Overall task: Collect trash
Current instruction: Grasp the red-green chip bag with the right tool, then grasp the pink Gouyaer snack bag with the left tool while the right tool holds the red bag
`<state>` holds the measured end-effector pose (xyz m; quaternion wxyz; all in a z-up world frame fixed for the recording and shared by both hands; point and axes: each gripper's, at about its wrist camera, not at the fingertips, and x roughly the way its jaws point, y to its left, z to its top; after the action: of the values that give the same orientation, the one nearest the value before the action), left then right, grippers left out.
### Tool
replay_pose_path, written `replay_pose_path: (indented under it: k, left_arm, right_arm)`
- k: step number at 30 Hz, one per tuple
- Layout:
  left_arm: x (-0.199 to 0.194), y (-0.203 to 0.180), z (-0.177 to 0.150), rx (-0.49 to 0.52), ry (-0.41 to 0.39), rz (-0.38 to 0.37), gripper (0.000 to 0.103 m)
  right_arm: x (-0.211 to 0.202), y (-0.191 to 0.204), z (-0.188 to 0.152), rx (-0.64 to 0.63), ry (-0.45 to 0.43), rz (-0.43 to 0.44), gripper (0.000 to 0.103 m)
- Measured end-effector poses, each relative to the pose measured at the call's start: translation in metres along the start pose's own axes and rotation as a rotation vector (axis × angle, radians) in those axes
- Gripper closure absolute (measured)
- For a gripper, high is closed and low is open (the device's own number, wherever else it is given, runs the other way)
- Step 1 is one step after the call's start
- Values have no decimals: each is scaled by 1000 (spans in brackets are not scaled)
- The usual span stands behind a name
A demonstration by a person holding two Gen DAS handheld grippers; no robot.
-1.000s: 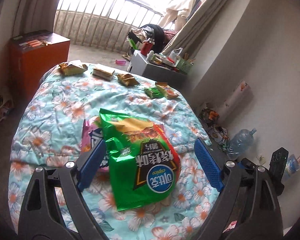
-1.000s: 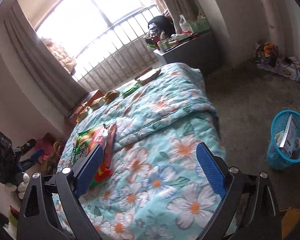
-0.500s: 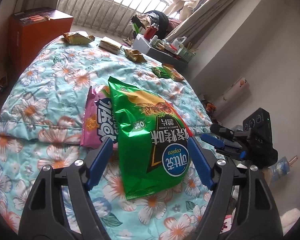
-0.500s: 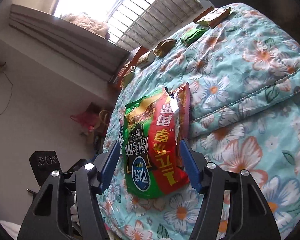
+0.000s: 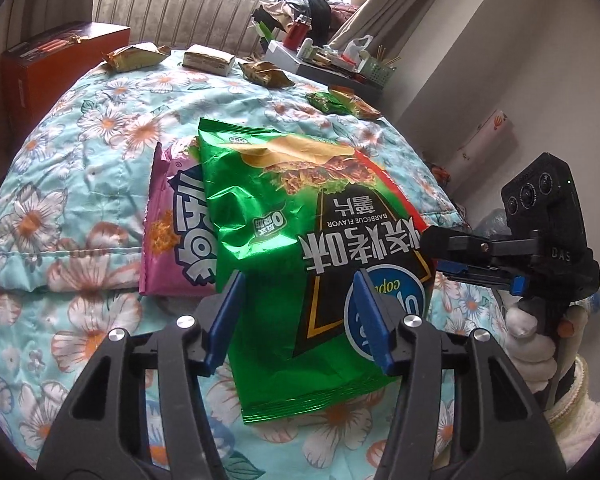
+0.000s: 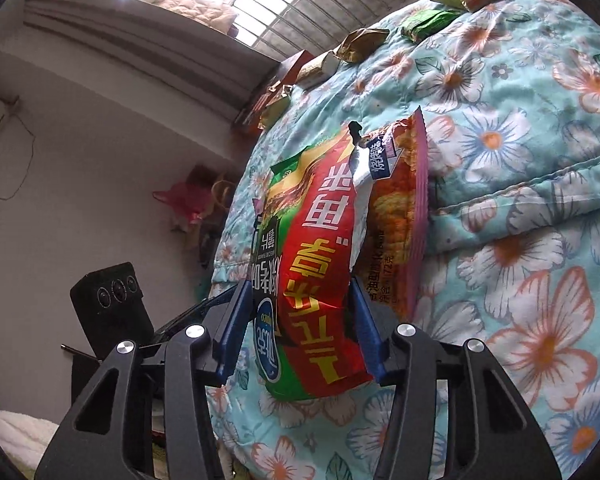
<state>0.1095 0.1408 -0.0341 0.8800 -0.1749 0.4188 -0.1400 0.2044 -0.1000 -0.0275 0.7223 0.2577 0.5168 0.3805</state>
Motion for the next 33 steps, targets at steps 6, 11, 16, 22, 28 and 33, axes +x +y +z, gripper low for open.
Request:
replay_pose_path:
  k: [6,11,16,22,28,33]
  left_arm:
    - [-3,0,-3,-10,-1,-44,51]
    - [-30,8,10,-1,-106,12,51]
    - [-22,35,40,-45,-92,206,51]
    - [14,56,99,-26,-5,159,49]
    - [78,55,139,-14,195,52,49]
    - [68,47,112,-59,280,-20,49]
  right_arm:
    - [12,-8,-2,36,7,-22,78]
    - [-22,-11,-5,31,-71,-12,79]
    - [-65,-20,-17,58,-151,-11,79]
    - [-95,-42,-45,131,-188,-49,79]
    - [-100,-56,-61,192,-211,-65,79]
    - [-113,-62,-68,208,-242,-80,79]
